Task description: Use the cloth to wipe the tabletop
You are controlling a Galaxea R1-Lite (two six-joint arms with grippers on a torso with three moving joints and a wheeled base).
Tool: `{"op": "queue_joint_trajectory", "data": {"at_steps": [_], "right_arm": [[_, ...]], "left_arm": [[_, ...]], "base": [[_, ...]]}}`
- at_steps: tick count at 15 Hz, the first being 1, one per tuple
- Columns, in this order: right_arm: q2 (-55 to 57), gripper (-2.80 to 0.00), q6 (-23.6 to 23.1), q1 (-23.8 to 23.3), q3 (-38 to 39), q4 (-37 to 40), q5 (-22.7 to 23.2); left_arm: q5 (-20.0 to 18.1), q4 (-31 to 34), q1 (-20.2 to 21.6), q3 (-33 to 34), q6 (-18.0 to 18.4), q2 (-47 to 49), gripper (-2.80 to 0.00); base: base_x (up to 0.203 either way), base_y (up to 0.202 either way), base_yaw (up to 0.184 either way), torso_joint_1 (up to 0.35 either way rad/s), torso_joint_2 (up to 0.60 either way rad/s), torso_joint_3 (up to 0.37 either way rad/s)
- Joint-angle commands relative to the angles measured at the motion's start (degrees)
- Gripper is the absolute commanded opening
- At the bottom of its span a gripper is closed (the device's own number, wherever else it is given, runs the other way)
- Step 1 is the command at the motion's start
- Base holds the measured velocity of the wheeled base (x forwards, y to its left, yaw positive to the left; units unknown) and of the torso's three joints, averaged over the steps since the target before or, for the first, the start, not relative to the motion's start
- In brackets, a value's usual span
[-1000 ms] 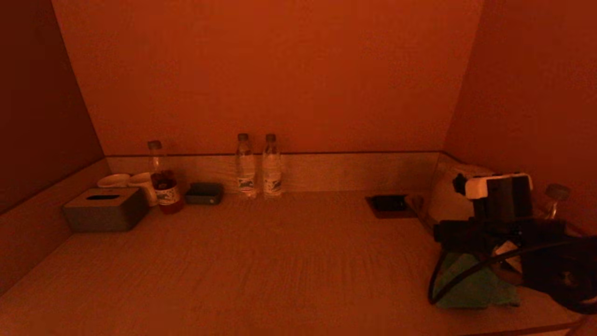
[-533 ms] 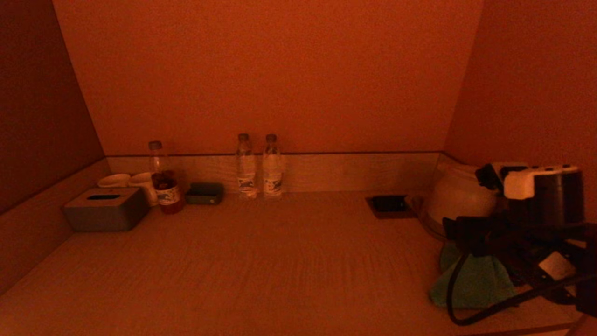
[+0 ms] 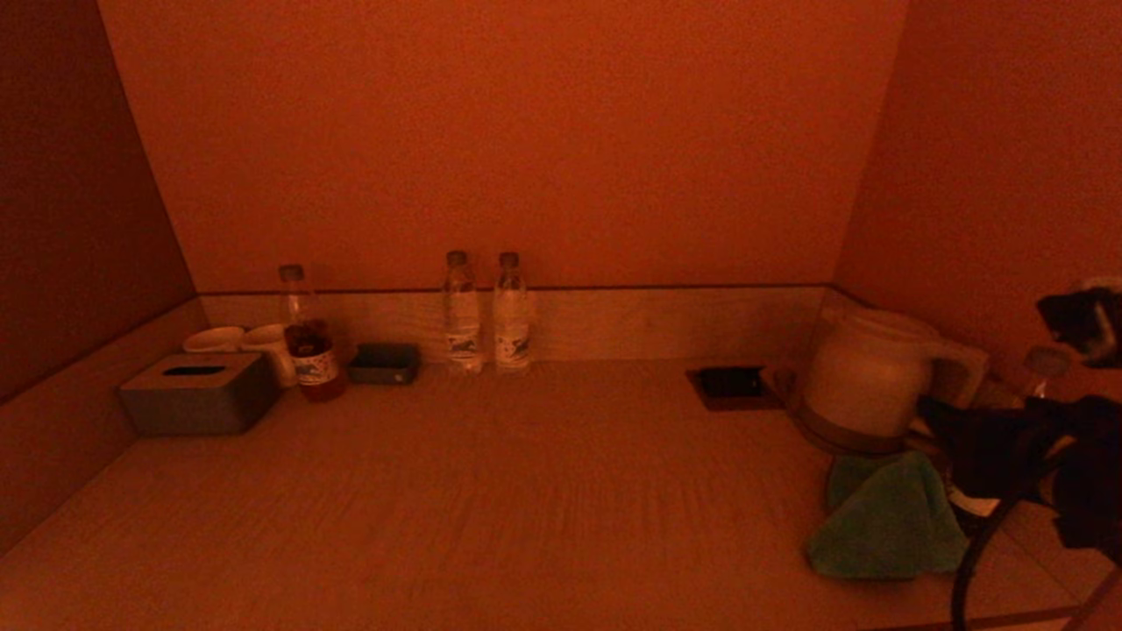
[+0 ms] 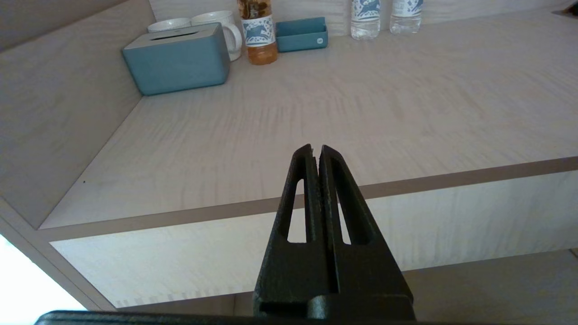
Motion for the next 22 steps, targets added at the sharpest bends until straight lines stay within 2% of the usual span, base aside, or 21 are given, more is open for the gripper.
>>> {"op": "queue_joint_trajectory", "data": {"at_steps": [1, 5, 8, 11, 14, 17, 22], "right_arm": [[-6.29, -2.80, -3.78, 0.35, 0.15, 1.92, 0.00], [-10.50, -2.80, -4.57, 0.43, 0.33, 2.86, 0.09], [-16.40, -2.80, -4.49, 0.43, 0.33, 8.07, 0.44], [-17.30, -2.80, -4.46, 0.41, 0.57, 9.04, 0.42], [-23.77, -2.80, -4.40, 0.35, 1.64, 12.45, 0.18], [-25.45, -2.80, -4.40, -2.29, 1.65, 12.20, 0.27], [-28.60, -2.80, -4.44, -3.12, 2.41, 12.39, 1.05]], "left_arm": [[-0.03, 0.00, 0.00, 0.00, 0.02, 0.00, -2.80], [-0.03, 0.00, 0.00, 0.00, 0.02, 0.00, -2.80], [-0.03, 0.00, 0.00, 0.00, 0.02, 0.00, -2.80], [-0.03, 0.00, 0.09, 0.00, 0.02, 0.00, -2.80], [-0.03, 0.00, 0.00, 0.00, 0.02, 0.00, -2.80], [-0.03, 0.00, 0.00, 0.00, 0.02, 0.00, -2.80], [-0.03, 0.00, 0.00, 0.00, 0.02, 0.00, -2.80]], "base": [[0.000, 0.000, 0.000, 0.000, 0.00, 0.000], [0.000, 0.000, 0.000, 0.000, 0.00, 0.000], [0.000, 0.000, 0.000, 0.000, 0.00, 0.000], [0.000, 0.000, 0.000, 0.000, 0.00, 0.000], [0.000, 0.000, 0.000, 0.000, 0.00, 0.000], [0.000, 0.000, 0.000, 0.000, 0.00, 0.000], [0.000, 0.000, 0.000, 0.000, 0.00, 0.000]]}}
